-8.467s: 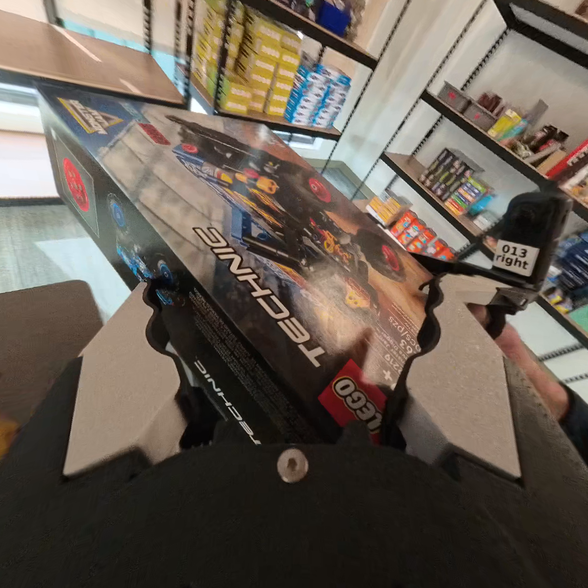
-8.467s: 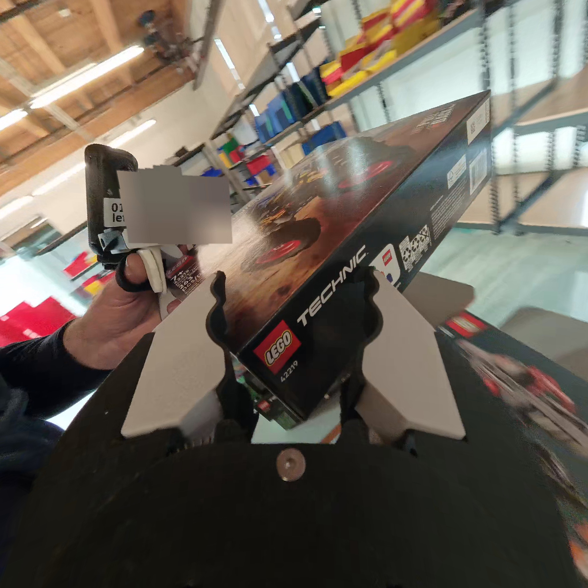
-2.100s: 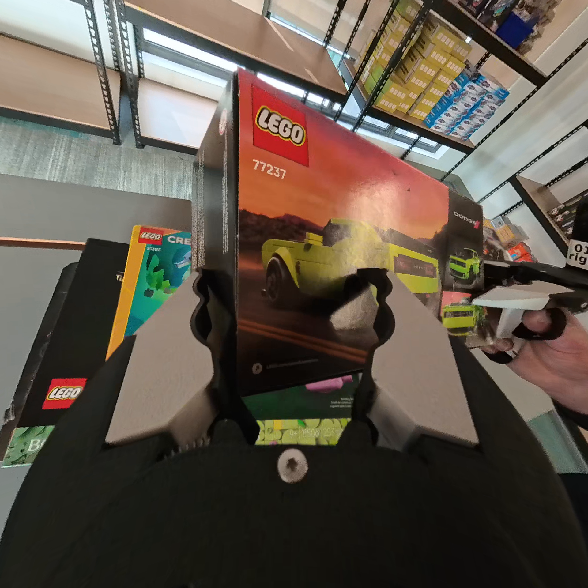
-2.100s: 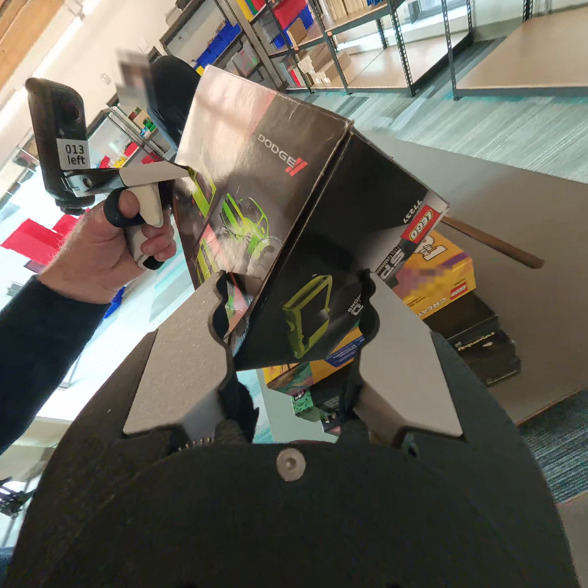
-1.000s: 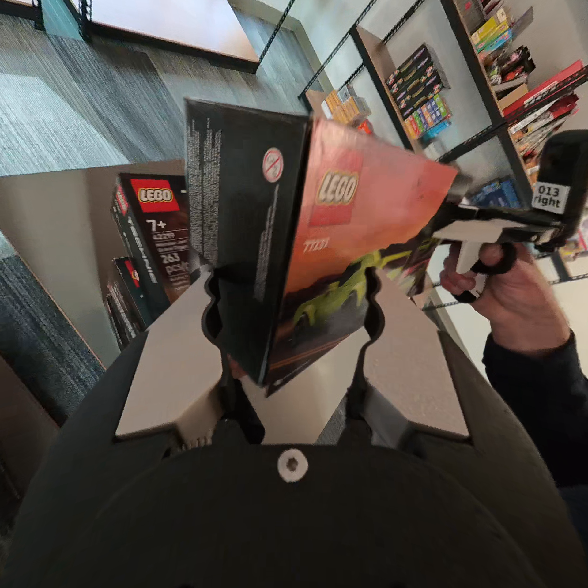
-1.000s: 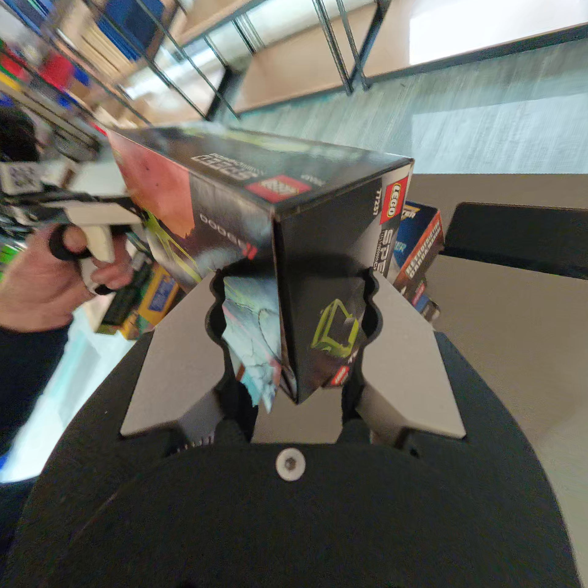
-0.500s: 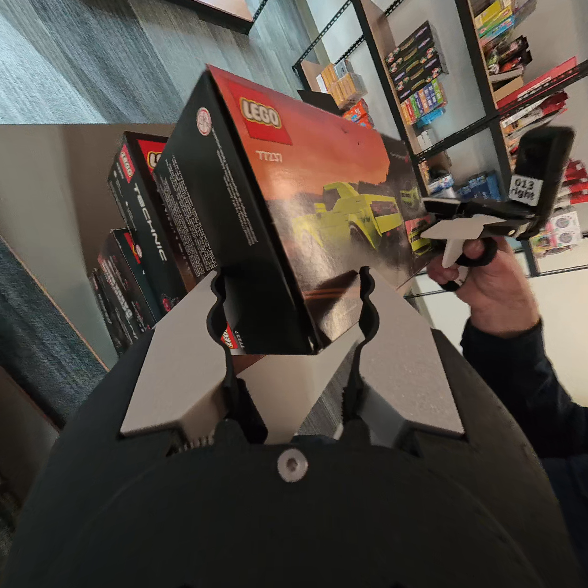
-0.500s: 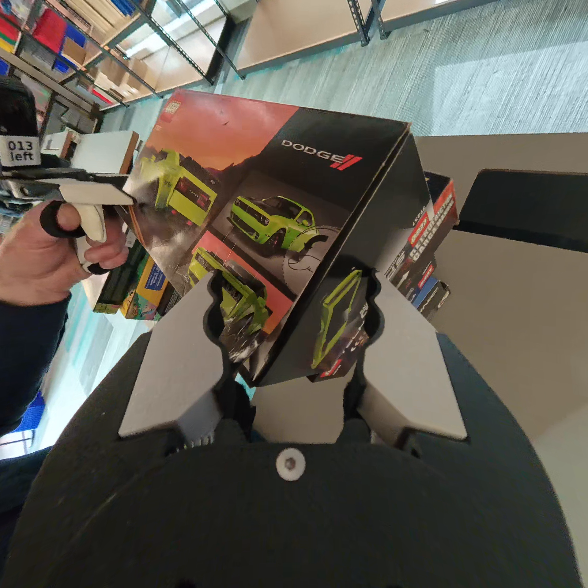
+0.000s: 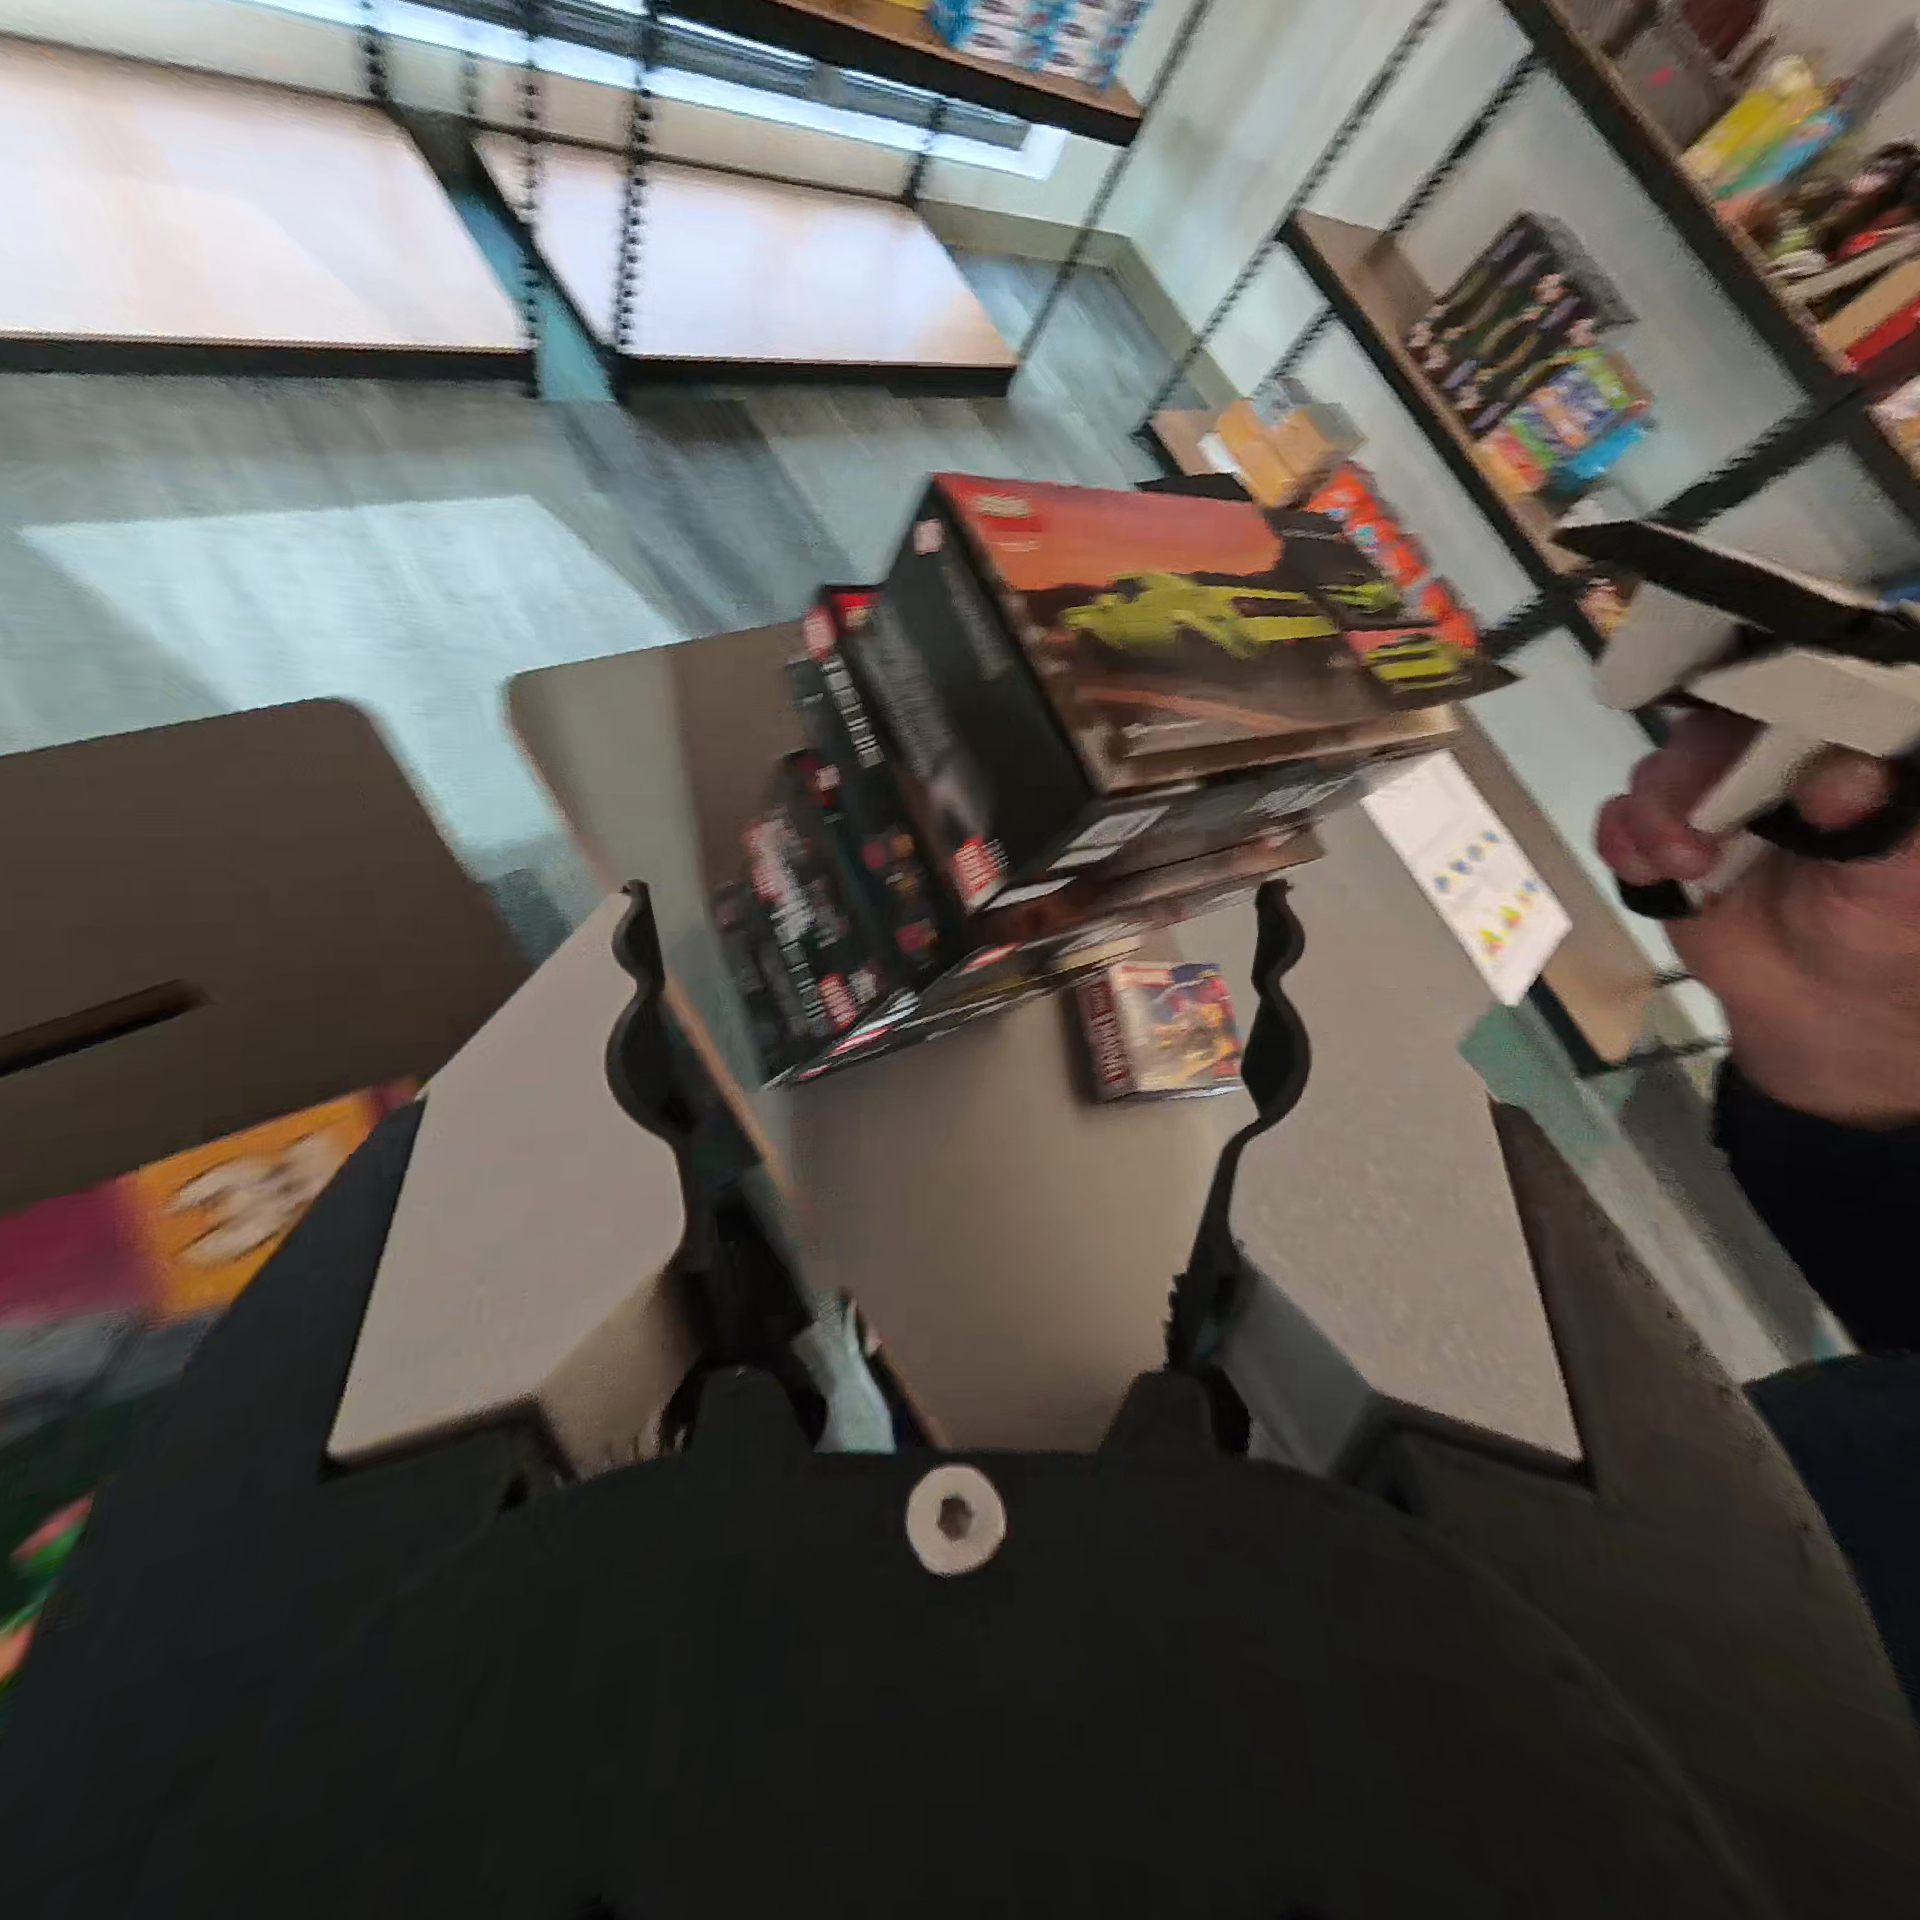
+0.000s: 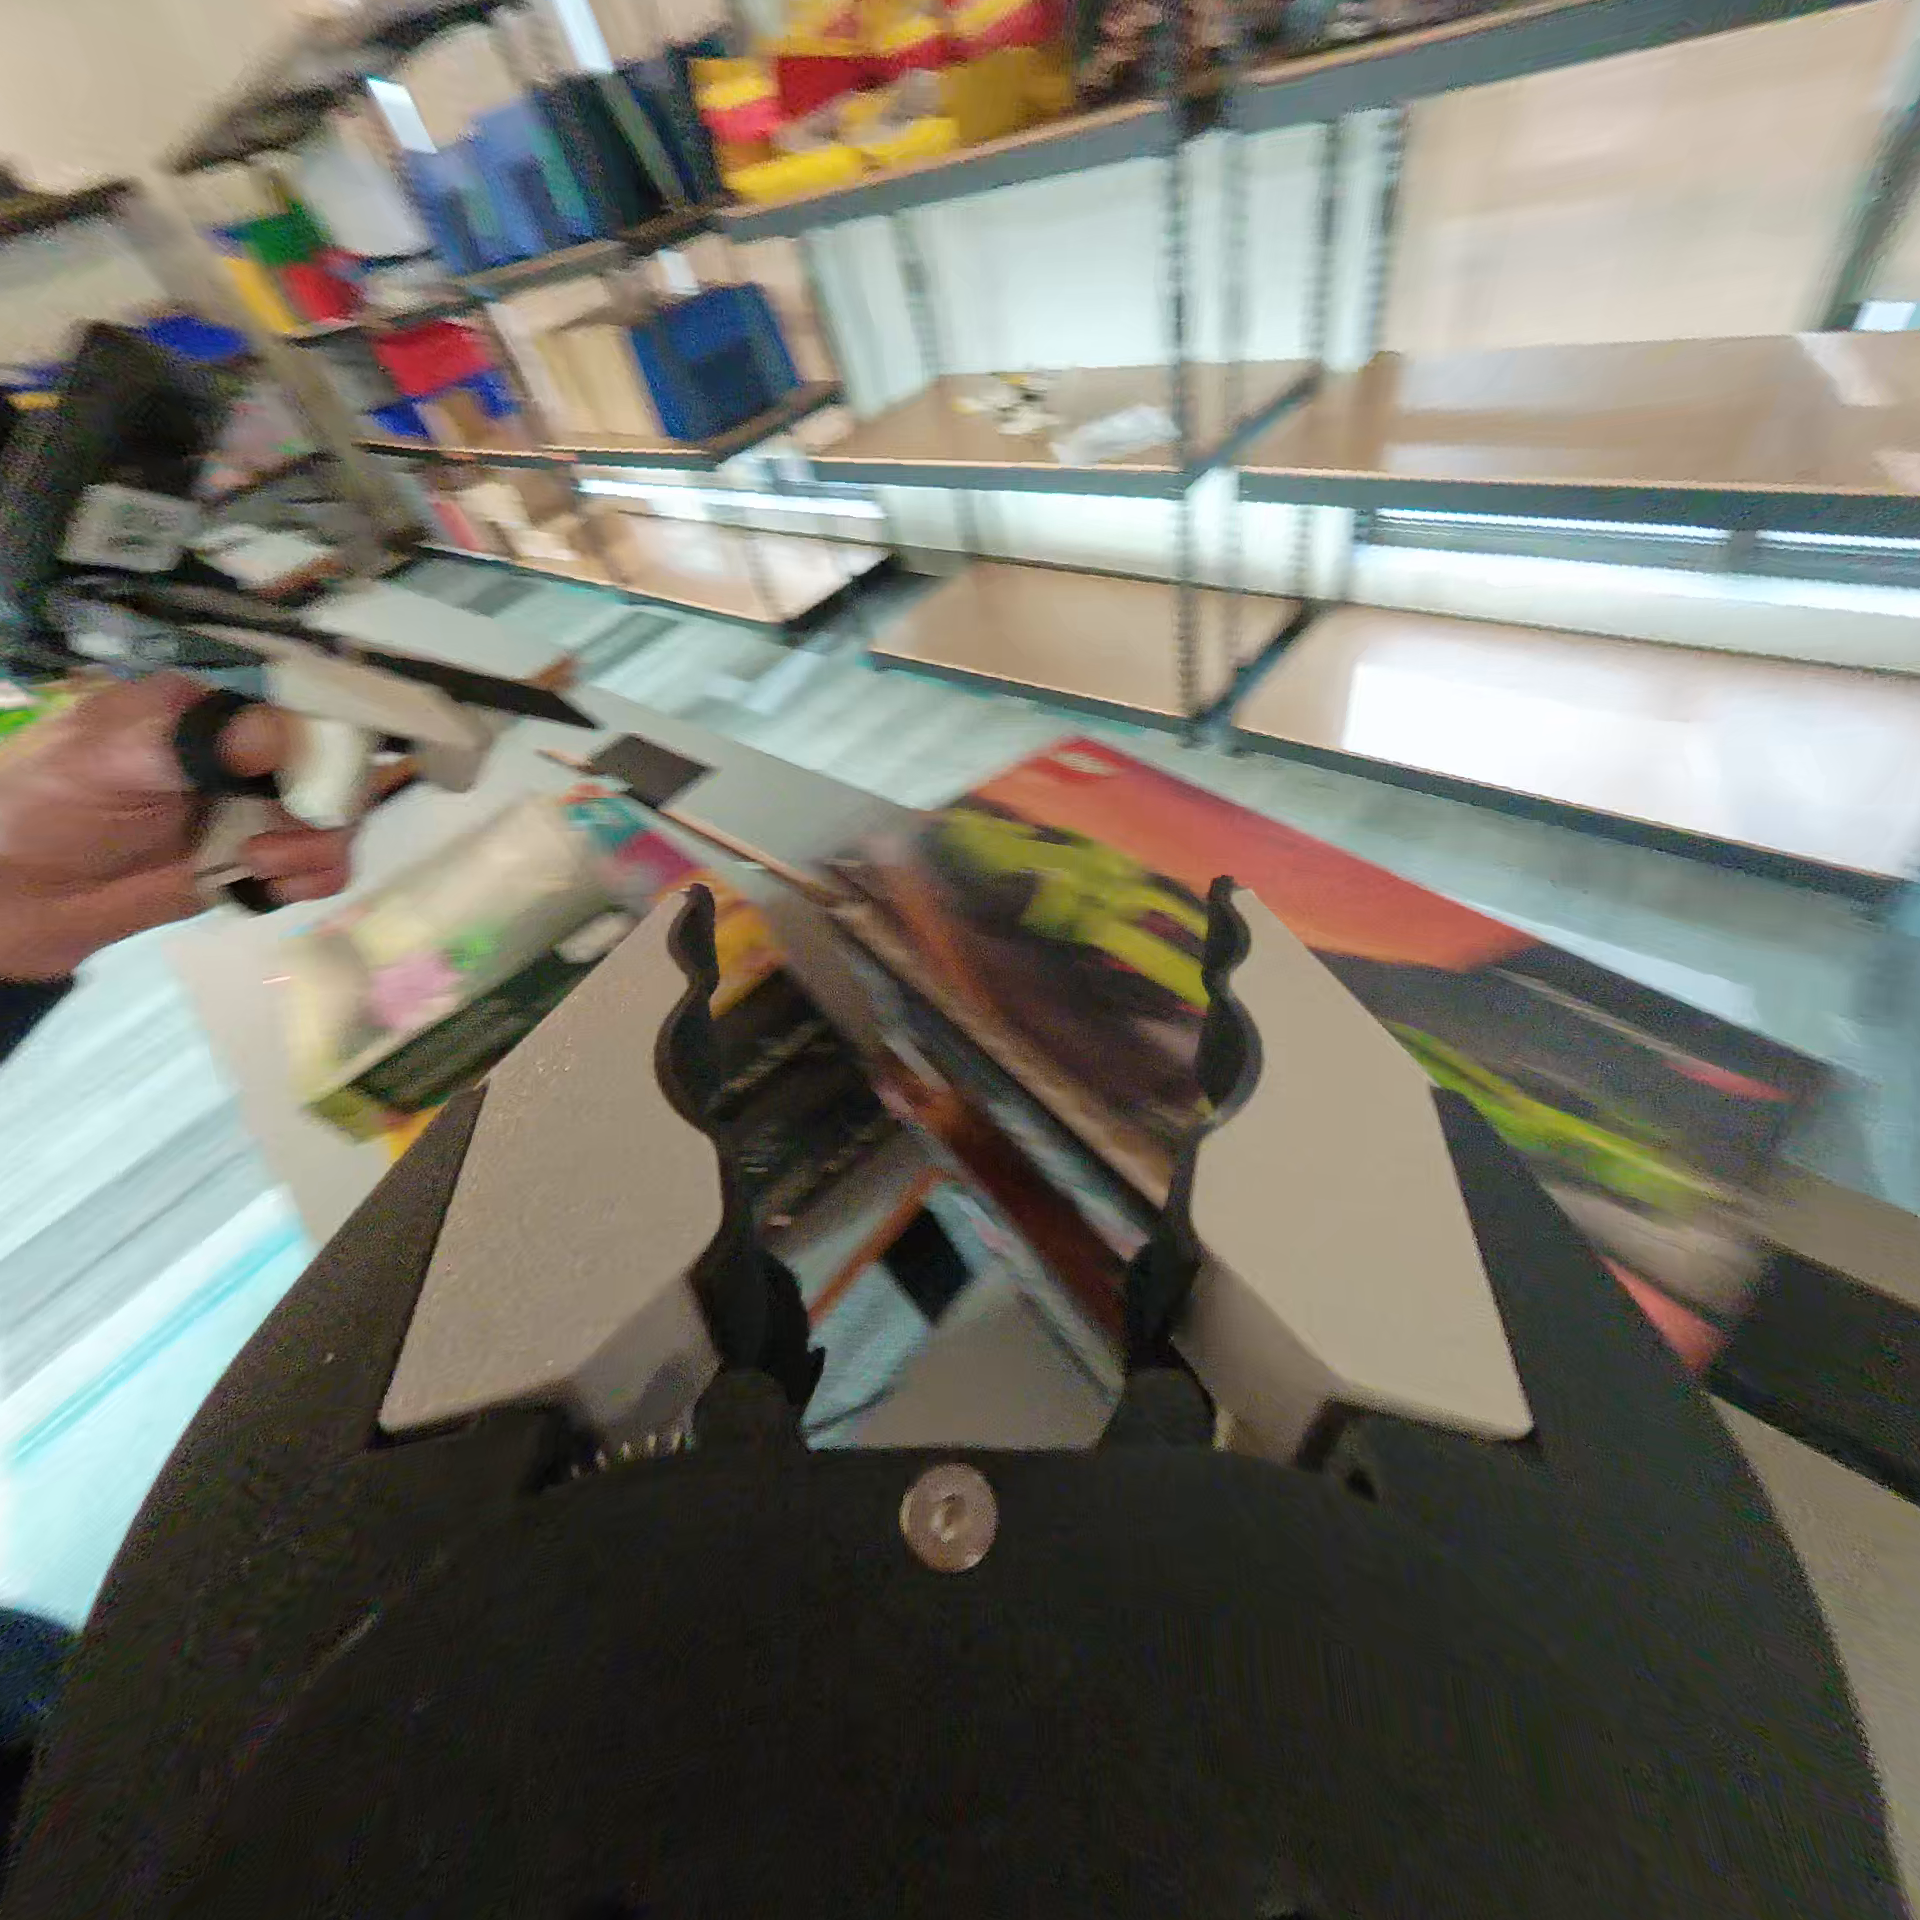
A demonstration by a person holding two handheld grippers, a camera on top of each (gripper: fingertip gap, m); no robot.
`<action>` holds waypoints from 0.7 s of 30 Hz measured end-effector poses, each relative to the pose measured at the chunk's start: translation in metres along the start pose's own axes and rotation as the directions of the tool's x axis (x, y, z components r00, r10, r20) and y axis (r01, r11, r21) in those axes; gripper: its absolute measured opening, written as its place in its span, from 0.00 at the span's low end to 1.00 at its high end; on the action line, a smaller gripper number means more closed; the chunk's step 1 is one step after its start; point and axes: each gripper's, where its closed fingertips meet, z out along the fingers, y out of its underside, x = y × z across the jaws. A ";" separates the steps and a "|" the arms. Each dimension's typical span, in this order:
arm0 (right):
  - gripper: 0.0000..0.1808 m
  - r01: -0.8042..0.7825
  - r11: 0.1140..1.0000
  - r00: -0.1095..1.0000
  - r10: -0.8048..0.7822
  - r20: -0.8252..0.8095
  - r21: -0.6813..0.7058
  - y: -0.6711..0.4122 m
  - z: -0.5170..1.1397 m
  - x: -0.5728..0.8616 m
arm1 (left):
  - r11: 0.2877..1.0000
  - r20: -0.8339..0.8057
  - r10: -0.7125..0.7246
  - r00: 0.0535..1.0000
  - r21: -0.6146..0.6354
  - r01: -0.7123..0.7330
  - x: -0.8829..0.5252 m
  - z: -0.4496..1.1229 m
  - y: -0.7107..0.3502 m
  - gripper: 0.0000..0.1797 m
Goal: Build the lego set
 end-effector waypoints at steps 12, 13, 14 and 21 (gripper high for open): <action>0.60 -0.184 0.871 0.795 0.405 0.453 -0.456 0.155 0.180 -0.236 | 0.959 0.426 -0.265 0.865 0.024 0.282 -0.231 -0.197 0.110 0.63; 0.60 -0.175 0.867 0.792 0.406 0.457 -0.467 0.161 0.189 -0.247 | 0.954 0.439 -0.282 0.853 0.031 0.299 -0.244 -0.204 0.121 0.63; 0.59 -0.178 0.855 0.783 0.423 0.456 -0.487 0.168 0.198 -0.257 | 0.950 0.439 -0.296 0.848 0.038 0.311 -0.254 -0.209 0.129 0.62; 0.53 -0.210 0.760 0.744 0.532 0.404 -0.615 0.220 0.244 -0.301 | 0.917 0.248 -0.322 0.914 -0.159 0.366 -0.248 -0.174 0.182 0.48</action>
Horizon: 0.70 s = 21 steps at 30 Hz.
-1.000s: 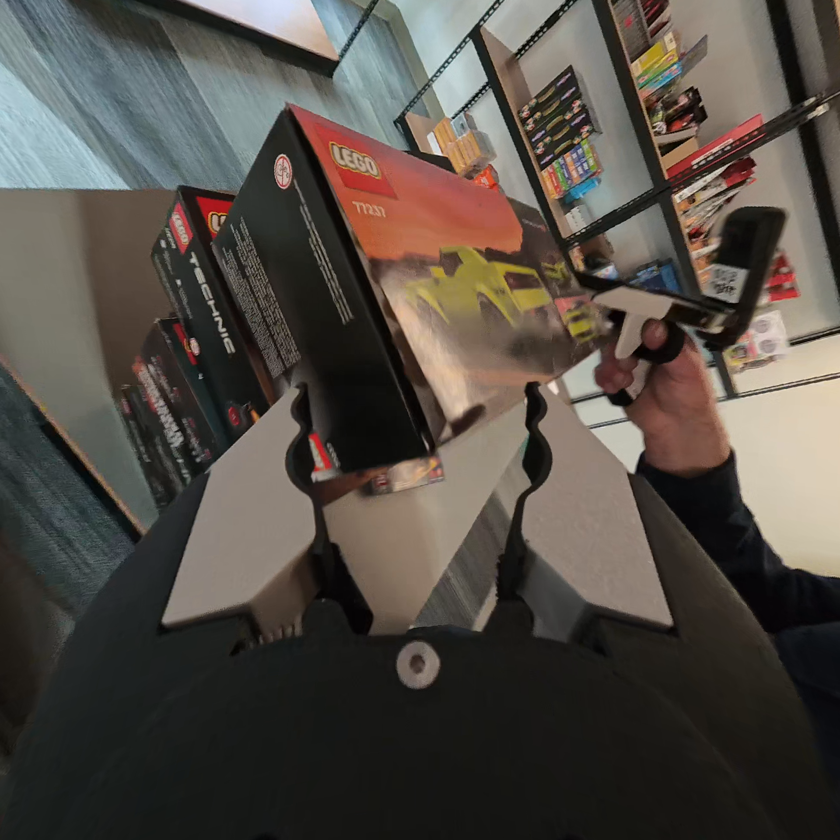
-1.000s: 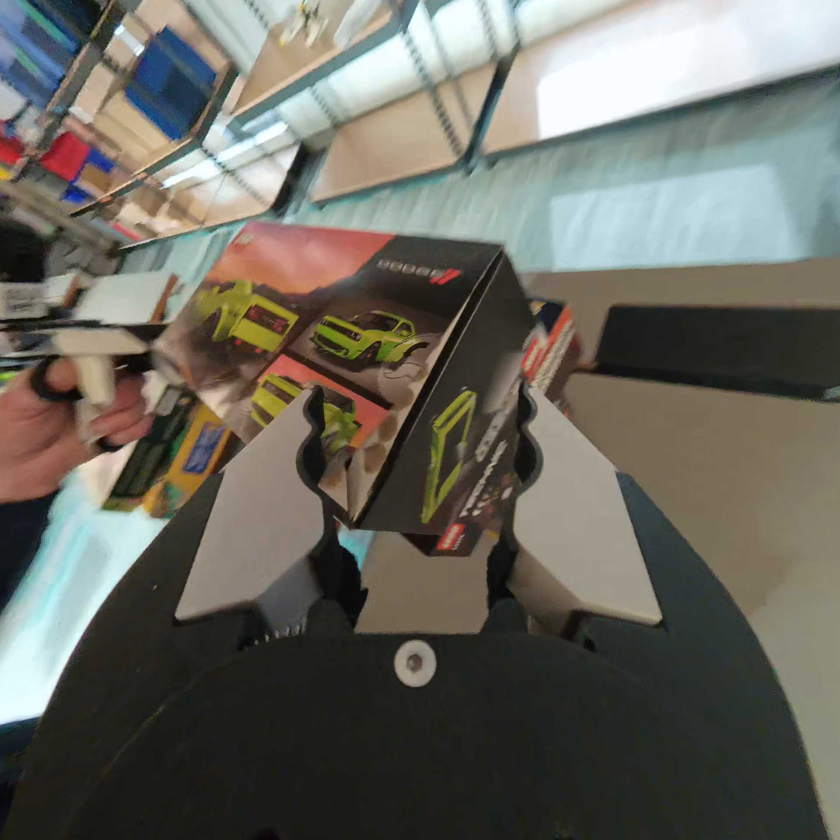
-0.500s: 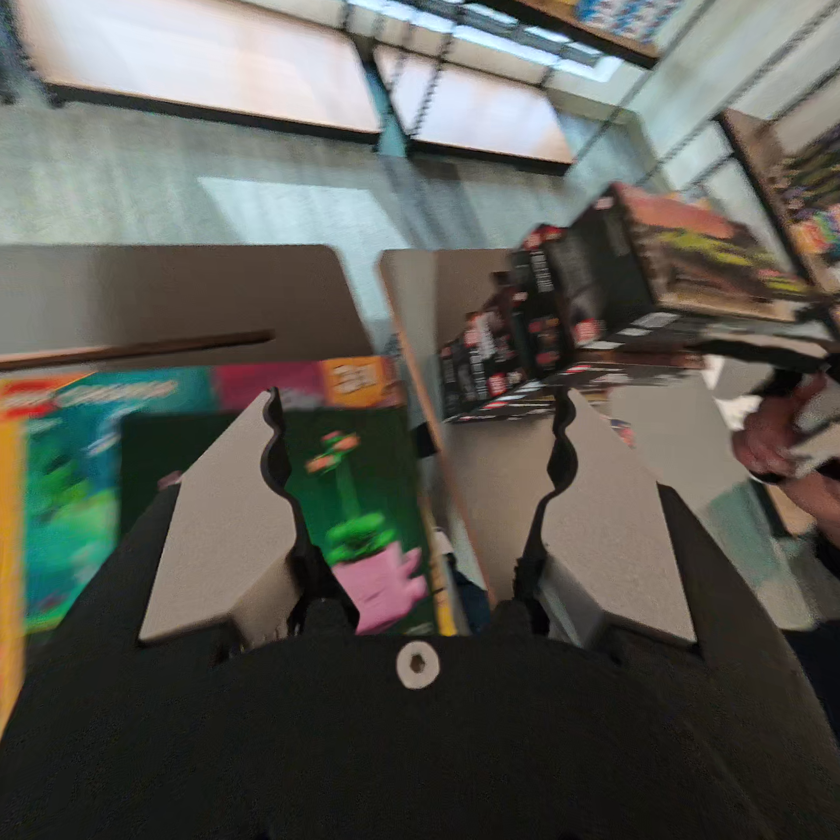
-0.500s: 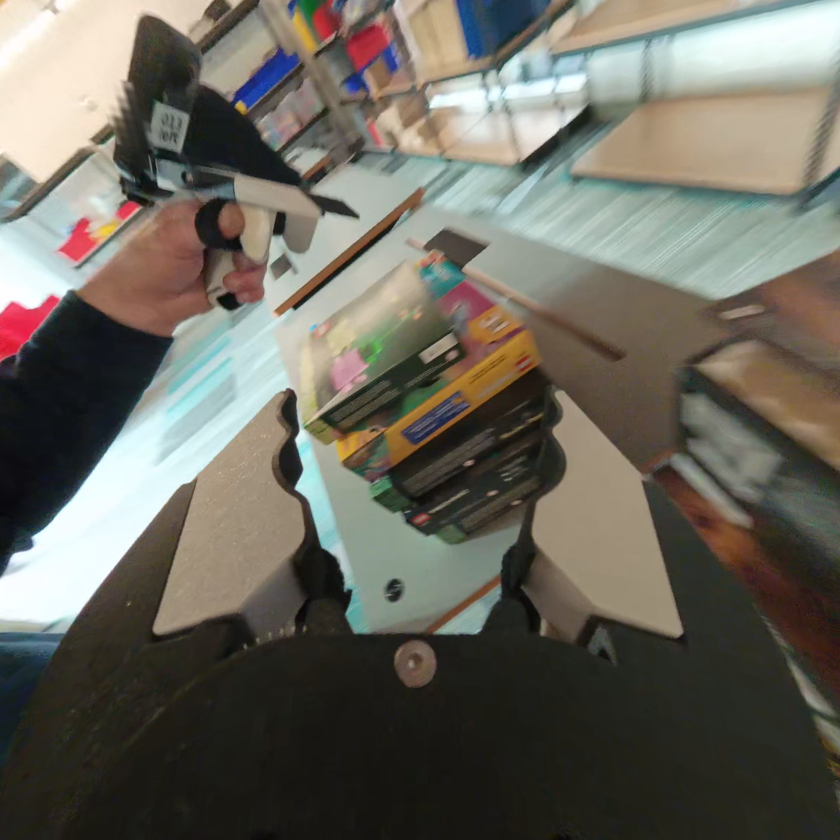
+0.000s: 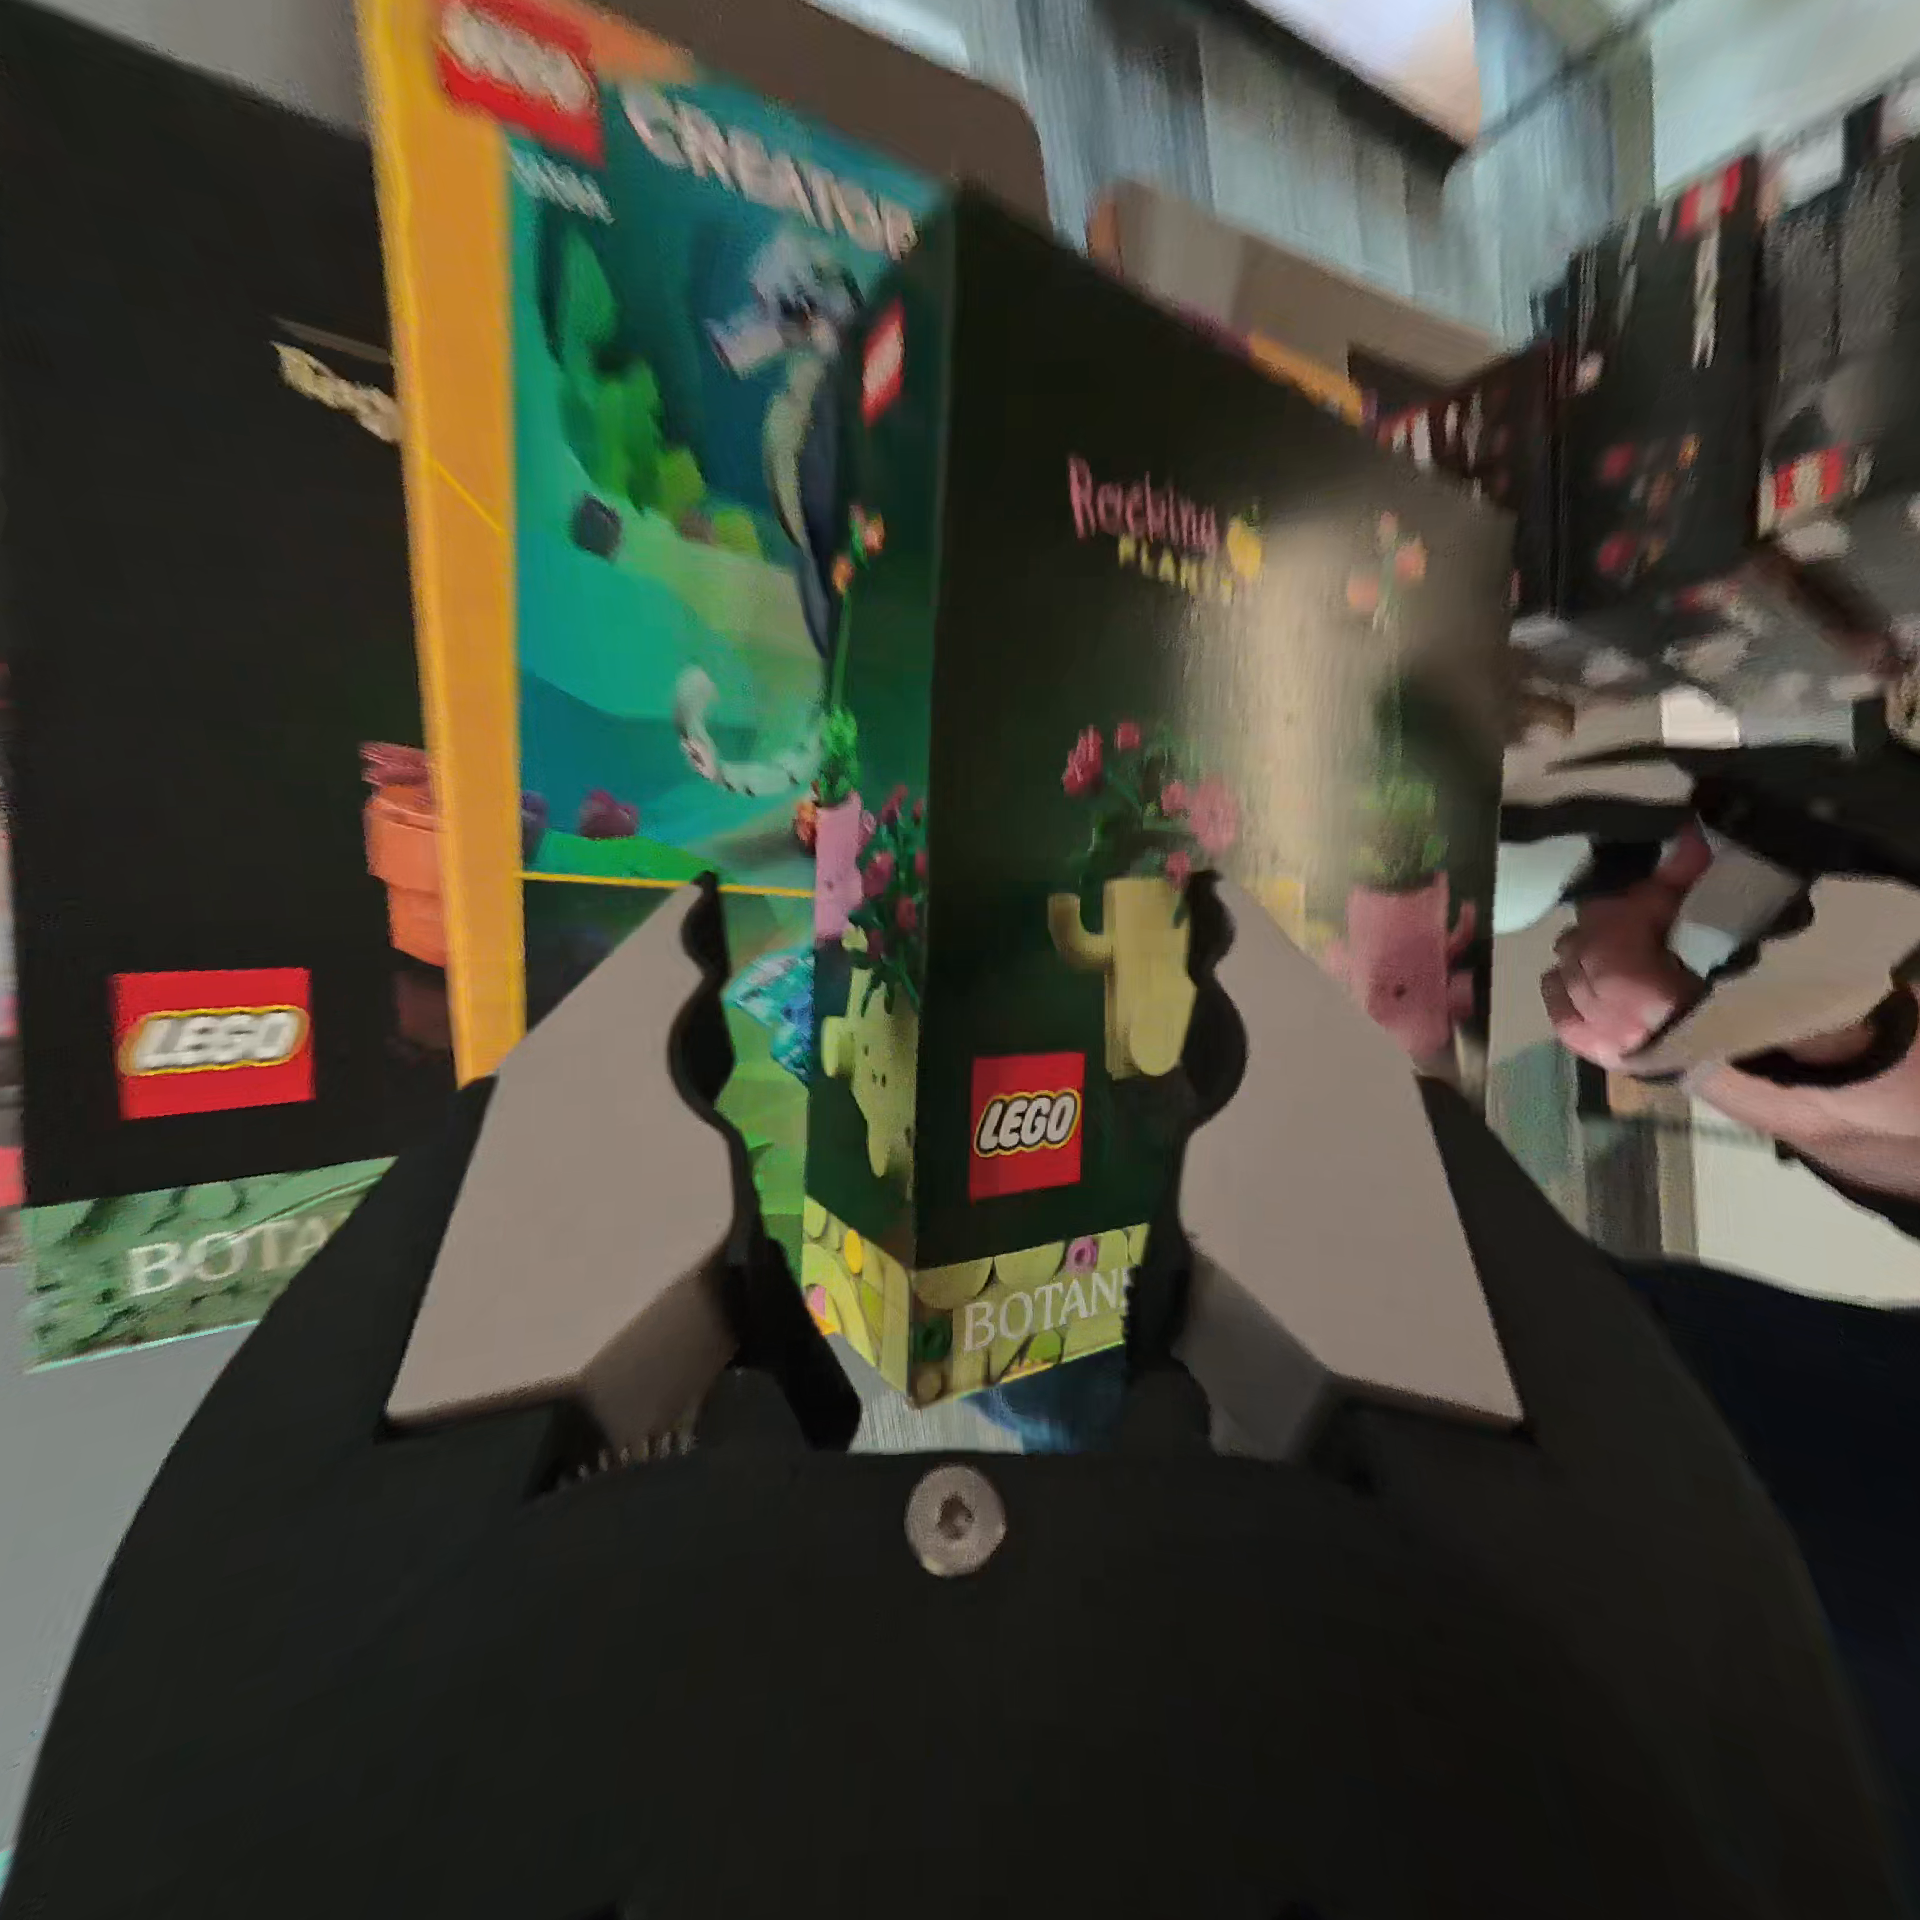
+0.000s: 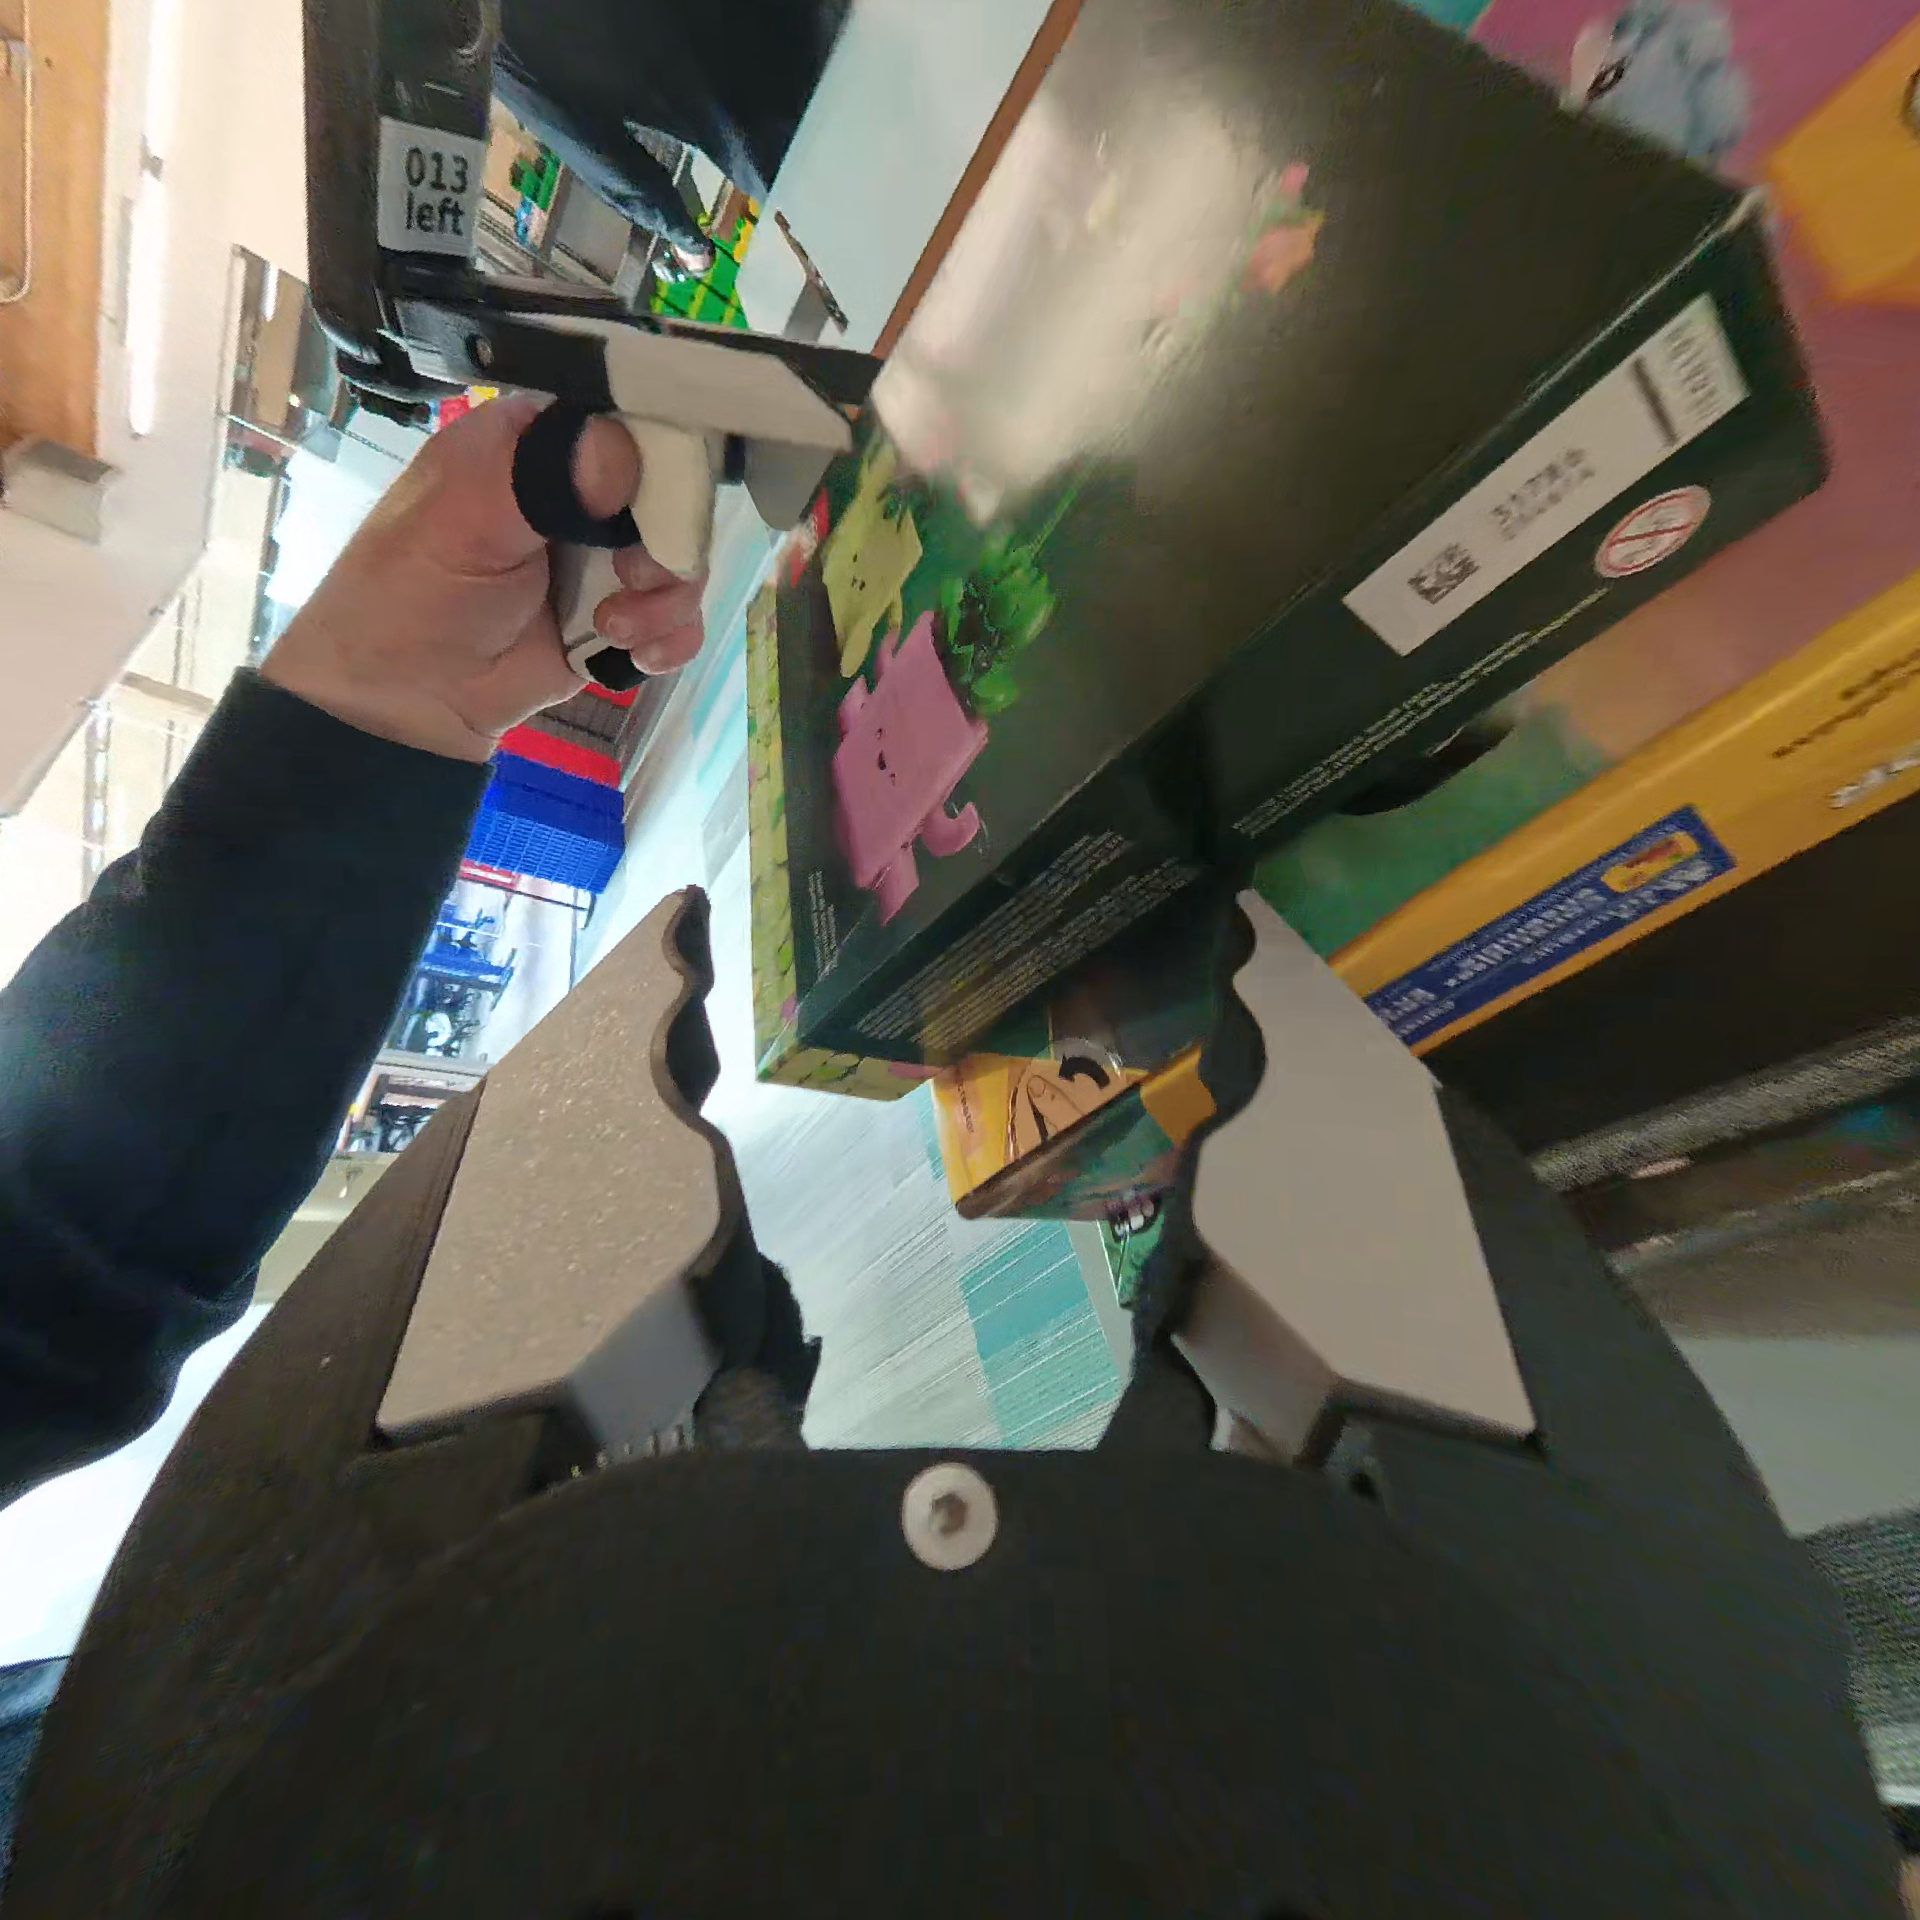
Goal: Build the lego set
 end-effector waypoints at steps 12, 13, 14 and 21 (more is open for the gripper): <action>0.31 0.145 0.983 0.983 -0.131 -0.127 0.110 -0.015 -0.010 0.016 | 0.991 -0.108 -0.007 0.994 0.135 0.022 0.026 0.008 0.006 0.48; 0.30 0.155 0.979 0.981 -0.136 -0.140 0.136 -0.021 -0.016 0.015 | 0.986 -0.127 -0.014 0.992 0.161 0.034 0.031 0.004 0.004 0.46; 0.29 0.164 0.974 0.978 -0.140 -0.151 0.156 -0.028 -0.023 0.014 | 0.980 -0.145 -0.012 0.989 0.193 0.040 0.037 -0.001 0.001 0.43; 0.31 0.252 0.938 0.963 -0.218 -0.160 0.237 -0.066 -0.063 -0.014 | 0.962 -0.217 0.063 0.974 0.274 -0.001 0.097 -0.004 -0.019 0.42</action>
